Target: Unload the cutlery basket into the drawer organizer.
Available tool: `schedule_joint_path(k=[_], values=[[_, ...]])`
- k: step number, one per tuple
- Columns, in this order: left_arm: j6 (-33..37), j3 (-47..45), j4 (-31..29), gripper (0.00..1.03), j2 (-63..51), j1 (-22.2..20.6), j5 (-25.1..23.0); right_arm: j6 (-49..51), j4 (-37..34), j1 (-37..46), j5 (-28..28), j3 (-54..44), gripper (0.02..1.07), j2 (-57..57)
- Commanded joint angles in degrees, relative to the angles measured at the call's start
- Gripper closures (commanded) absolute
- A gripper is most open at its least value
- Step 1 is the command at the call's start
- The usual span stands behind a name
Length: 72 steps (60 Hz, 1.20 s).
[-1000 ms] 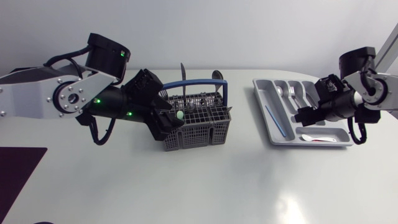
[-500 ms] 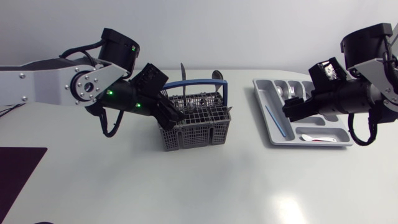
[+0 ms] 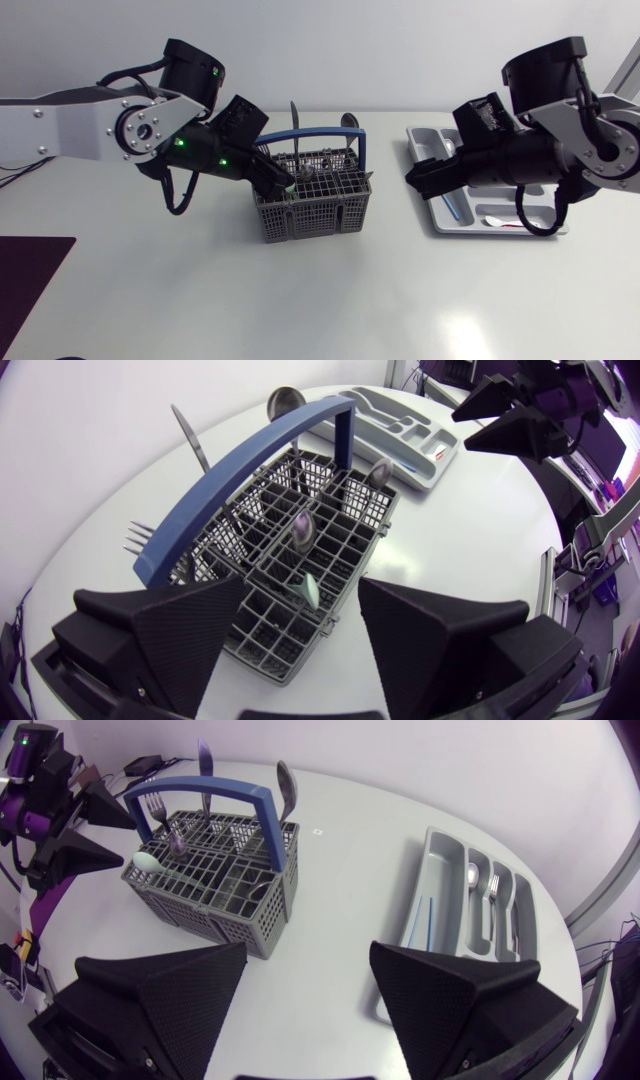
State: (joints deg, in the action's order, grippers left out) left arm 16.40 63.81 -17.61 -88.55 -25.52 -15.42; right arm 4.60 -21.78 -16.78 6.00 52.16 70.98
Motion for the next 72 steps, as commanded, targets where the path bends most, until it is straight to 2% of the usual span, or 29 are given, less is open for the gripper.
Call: schedule_joint_path(k=[1,13,24,36,54,64,72], values=[[-2.0,1.7,-0.4,0.10,-2.1,-0.1,1.0,-1.7,0.9,-1.2,0.2,-2.2,0.18,1.4],[-3.1,2.6,-0.9,0.14,-4.1,-0.9,2.5,-2.1,2.0,-2.0,0.2,-2.8,0.18,2.6],[-4.3,3.9,-2.6,0.41,-4.7,-2.0,2.9,-2.1,2.0,-2.1,-0.1,-2.8,0.18,2.8],[-5.7,4.7,-3.0,0.60,-5.1,-2.7,3.4,-2.0,2.0,-2.1,-0.4,-2.8,0.18,2.6],[-6.7,4.7,-3.6,0.71,-6.2,-3.6,5.1,-1.8,2.0,-2.1,-0.4,-3.4,0.18,1.9],[-7.0,4.7,-3.6,0.82,-7.0,-4.4,5.6,-1.7,2.0,-2.1,-0.5,-3.9,0.18,1.5],[-7.4,6.2,-4.5,0.85,-8.0,-4.5,5.4,-1.6,2.1,-2.1,-0.5,-4.3,0.18,1.2]])
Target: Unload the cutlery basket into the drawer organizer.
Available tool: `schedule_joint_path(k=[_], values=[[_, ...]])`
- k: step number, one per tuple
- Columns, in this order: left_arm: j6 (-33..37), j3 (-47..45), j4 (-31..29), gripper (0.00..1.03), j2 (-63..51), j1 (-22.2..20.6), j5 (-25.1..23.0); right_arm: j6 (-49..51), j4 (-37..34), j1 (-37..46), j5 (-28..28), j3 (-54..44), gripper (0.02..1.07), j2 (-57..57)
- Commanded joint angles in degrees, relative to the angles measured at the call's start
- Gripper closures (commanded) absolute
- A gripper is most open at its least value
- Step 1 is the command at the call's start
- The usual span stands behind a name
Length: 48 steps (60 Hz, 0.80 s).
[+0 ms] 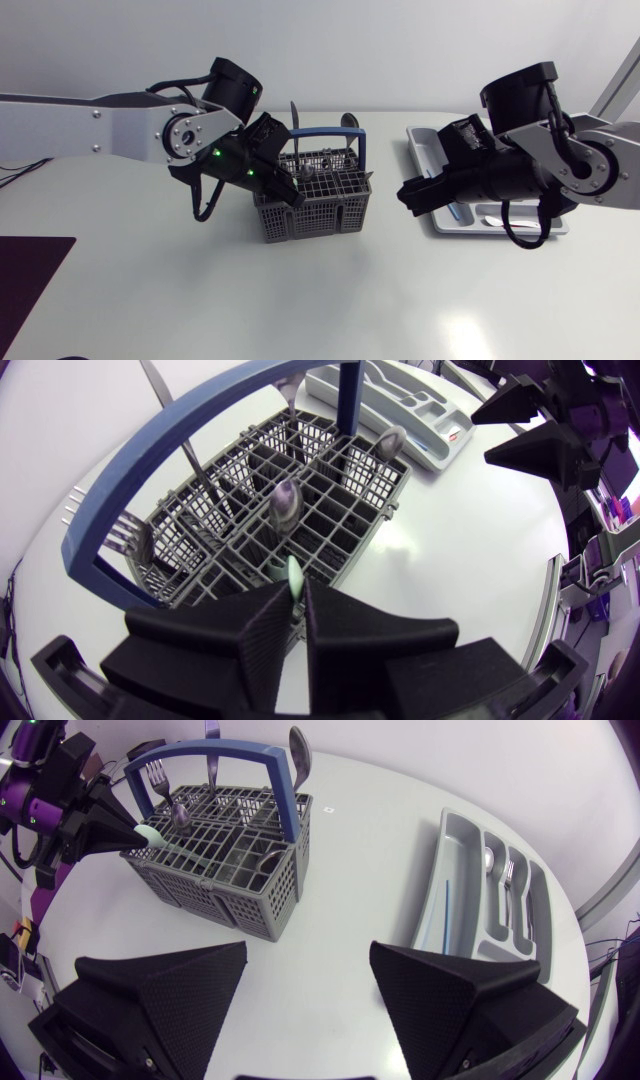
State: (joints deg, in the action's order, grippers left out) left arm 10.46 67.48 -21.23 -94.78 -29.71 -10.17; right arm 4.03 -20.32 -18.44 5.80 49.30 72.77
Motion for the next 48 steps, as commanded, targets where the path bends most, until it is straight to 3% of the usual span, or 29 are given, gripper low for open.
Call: schedule_joint_path(k=[1,36,48], values=[[-1.4,2.8,-0.9,0.85,-1.9,-0.3,0.1,-1.1,0.6,-0.5,-0.3,-1.6,0.18,-0.6],[-1.5,8.5,-9.1,0.88,0.6,0.7,-1.7,-1.0,0.5,-0.3,-0.3,-2.4,0.18,-1.9],[-2.4,7.7,-10.1,0.88,1.8,1.9,-4.7,-1.0,0.2,-0.3,-0.3,-2.5,0.18,-2.5]])
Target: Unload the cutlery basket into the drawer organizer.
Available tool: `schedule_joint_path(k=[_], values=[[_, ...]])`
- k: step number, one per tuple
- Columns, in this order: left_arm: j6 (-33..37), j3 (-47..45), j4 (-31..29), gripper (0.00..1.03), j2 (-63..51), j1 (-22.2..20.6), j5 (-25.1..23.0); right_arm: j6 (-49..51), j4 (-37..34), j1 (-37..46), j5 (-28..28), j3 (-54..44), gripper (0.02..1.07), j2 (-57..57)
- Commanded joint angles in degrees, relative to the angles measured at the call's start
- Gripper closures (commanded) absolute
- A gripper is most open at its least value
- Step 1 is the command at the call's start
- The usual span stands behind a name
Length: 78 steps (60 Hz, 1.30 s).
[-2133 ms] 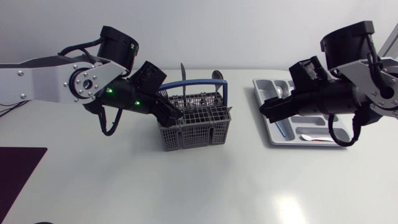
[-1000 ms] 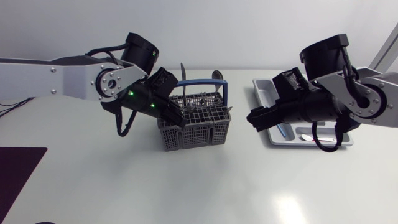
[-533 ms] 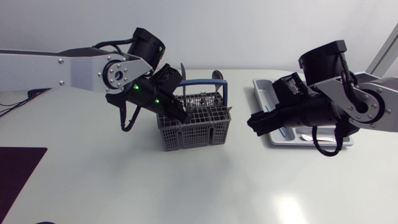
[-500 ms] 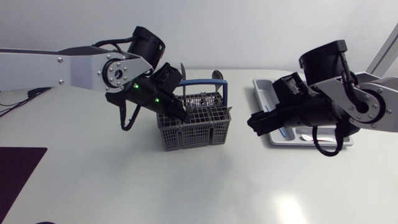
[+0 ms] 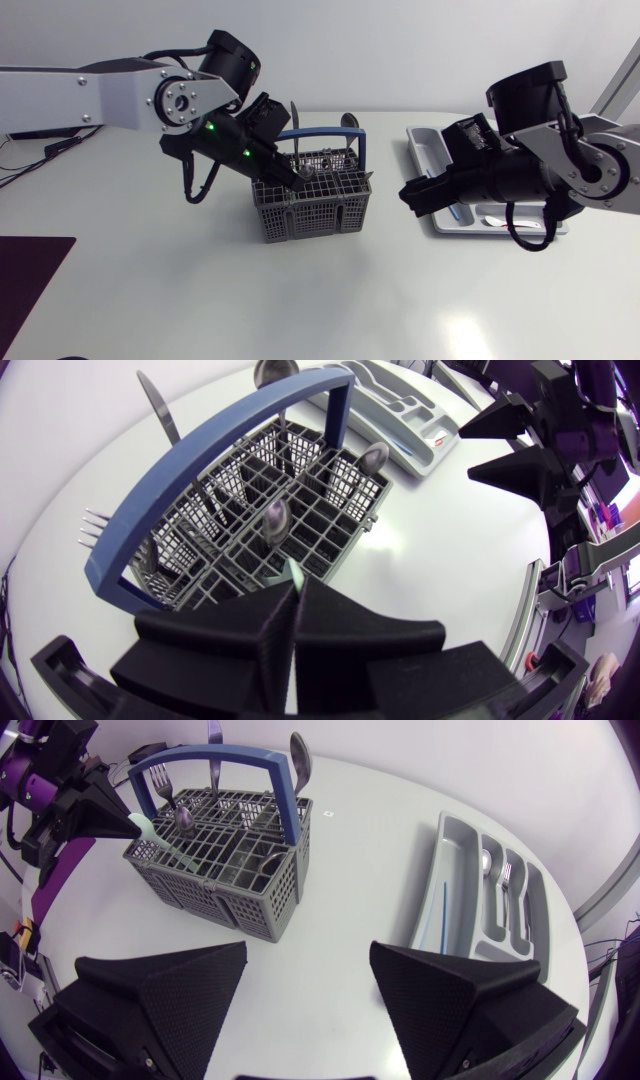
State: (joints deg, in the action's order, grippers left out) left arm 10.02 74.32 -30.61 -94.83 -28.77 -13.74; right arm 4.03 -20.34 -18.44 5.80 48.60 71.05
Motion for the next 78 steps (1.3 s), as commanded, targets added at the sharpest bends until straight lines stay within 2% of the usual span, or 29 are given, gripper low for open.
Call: schedule_joint_path(k=[1,18,50,57,64,69,78], values=[[-2.0,0.7,-0.7,0.88,2.0,1.0,-1.3,-1.0,0.2,-0.3,-0.3,-1.8,0.18,-0.8],[-3.0,-0.1,-1.1,0.88,4.9,1.3,-2.7,-0.3,-0.6,-0.9,0.4,-1.6,0.18,-1.8],[-3.5,-2.3,-3.4,0.88,10.9,0.3,-2.9,3.4,3.1,-15.9,0.2,-2.3,0.18,-2.5],[-3.0,-2.0,-5.2,0.88,13.7,0.0,-3.0,6.3,4.7,-18.1,1.8,-3.3,0.18,-4.0],[-1.8,-1.6,-7.2,0.88,17.0,0.0,-4.9,8.5,5.3,-18.0,5.2,-3.9,0.15,-6.4],[-0.7,-1.3,-8.1,0.88,19.1,0.4,-8.1,10.2,5.4,-16.3,7.4,-4.3,0.15,-8.6],[5.0,-1.2,-9.6,0.88,21.7,0.4,-16.9,12.8,5.4,-15.7,9.3,-6.0,0.15,-12.7]])
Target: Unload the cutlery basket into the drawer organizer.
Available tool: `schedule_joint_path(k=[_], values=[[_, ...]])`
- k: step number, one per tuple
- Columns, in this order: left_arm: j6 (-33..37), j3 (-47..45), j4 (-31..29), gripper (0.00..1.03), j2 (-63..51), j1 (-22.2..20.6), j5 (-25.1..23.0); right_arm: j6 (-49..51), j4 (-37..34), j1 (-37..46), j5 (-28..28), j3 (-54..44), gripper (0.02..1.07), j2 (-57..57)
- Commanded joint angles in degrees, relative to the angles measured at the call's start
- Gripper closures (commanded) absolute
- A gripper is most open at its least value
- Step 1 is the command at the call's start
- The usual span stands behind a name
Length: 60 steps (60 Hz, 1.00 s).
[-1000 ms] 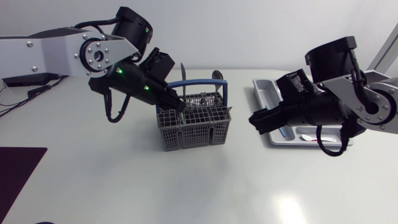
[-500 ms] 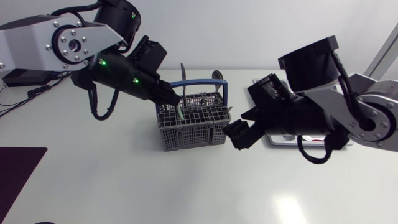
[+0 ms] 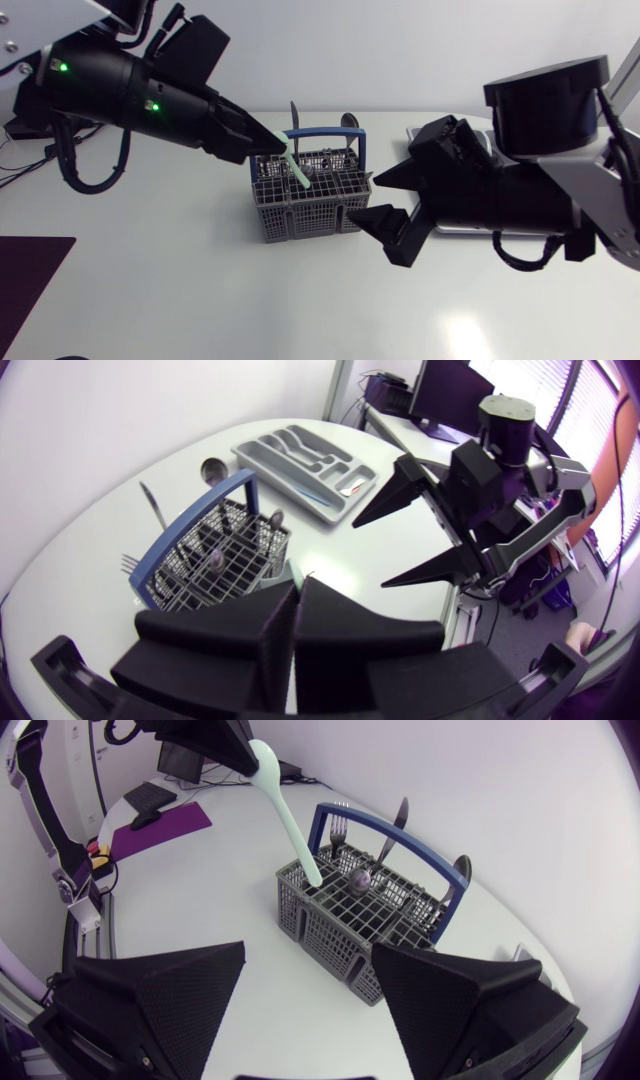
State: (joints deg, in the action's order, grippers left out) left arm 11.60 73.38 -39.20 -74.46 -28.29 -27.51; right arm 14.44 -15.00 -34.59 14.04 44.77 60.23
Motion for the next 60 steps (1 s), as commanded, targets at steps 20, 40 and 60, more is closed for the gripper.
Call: schedule_joint_path(k=[20,40,60], values=[[22.9,1.1,-7.6,0.88,-4.0,-2.4,-13.4,9.4,-4.8,4.2,12.0,-4.7,0.16,-7.1],[39.1,6.8,-23.5,0.89,-11.8,-8.4,-16.1,13.2,-5.3,0.4,16.7,-7.1,0.22,-6.9],[40.3,12.0,-28.1,0.89,-15.7,-11.1,-16.4,13.9,-5.3,-5.1,17.2,-8.9,0.49,-7.7]])
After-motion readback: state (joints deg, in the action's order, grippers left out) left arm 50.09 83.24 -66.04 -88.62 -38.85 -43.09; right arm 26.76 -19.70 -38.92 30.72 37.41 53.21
